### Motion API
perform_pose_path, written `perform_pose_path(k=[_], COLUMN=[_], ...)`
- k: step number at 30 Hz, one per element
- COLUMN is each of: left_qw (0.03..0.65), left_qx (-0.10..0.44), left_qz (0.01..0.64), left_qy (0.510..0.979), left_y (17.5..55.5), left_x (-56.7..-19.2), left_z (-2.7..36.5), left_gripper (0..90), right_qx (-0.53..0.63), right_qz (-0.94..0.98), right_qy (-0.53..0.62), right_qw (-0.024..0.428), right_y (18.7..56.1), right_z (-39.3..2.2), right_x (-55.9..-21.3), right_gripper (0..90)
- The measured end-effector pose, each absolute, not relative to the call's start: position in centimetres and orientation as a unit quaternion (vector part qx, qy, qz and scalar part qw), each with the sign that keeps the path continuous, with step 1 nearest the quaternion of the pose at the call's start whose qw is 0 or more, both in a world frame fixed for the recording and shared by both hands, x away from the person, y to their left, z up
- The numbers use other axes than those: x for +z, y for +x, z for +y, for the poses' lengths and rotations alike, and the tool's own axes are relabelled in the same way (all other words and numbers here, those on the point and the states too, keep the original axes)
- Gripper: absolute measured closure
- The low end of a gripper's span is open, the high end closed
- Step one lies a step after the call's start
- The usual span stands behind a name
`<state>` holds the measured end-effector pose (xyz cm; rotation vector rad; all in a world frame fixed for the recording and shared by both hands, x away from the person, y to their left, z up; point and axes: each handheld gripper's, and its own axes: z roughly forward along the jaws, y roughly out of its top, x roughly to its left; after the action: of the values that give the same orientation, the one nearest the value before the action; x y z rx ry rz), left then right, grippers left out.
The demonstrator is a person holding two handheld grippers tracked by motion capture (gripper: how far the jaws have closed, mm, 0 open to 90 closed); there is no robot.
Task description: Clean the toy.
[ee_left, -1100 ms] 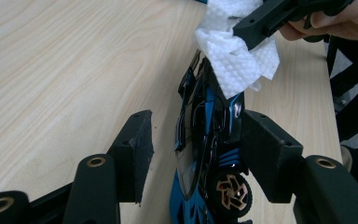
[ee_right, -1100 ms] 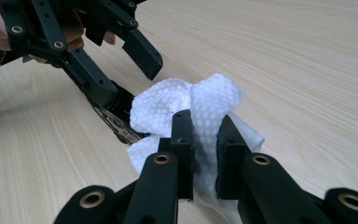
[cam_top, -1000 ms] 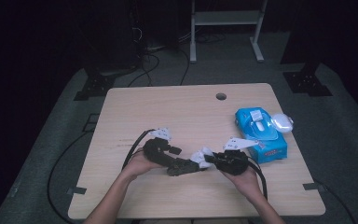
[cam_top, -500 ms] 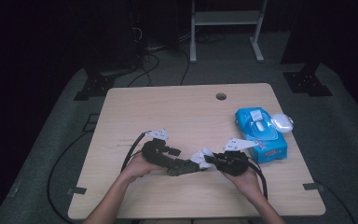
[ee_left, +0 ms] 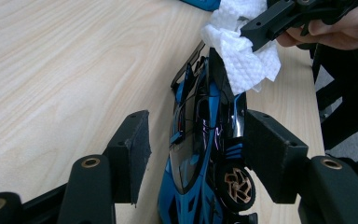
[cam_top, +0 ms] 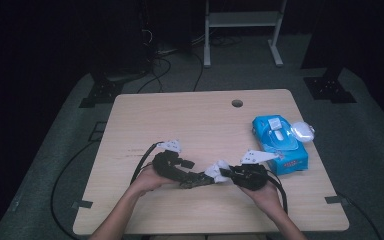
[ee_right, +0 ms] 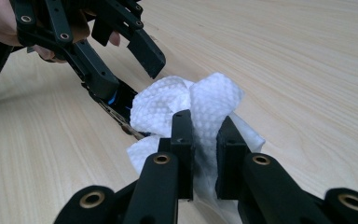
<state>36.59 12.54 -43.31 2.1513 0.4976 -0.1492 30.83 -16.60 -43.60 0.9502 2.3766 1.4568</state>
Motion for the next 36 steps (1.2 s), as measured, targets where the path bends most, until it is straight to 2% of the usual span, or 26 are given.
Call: perform_pose_path(k=[36], left_qw=[0.407], left_qx=[-0.038], left_qz=[0.170], left_qy=[0.897], left_y=[34.0], left_x=[-44.2], left_z=[11.2], left_gripper=[28.9], right_qx=[0.482], right_qz=[0.821], right_qy=[0.295], right_qw=[0.079], right_y=[27.9], right_z=[-17.3], right_x=[-44.0], right_gripper=[80.2])
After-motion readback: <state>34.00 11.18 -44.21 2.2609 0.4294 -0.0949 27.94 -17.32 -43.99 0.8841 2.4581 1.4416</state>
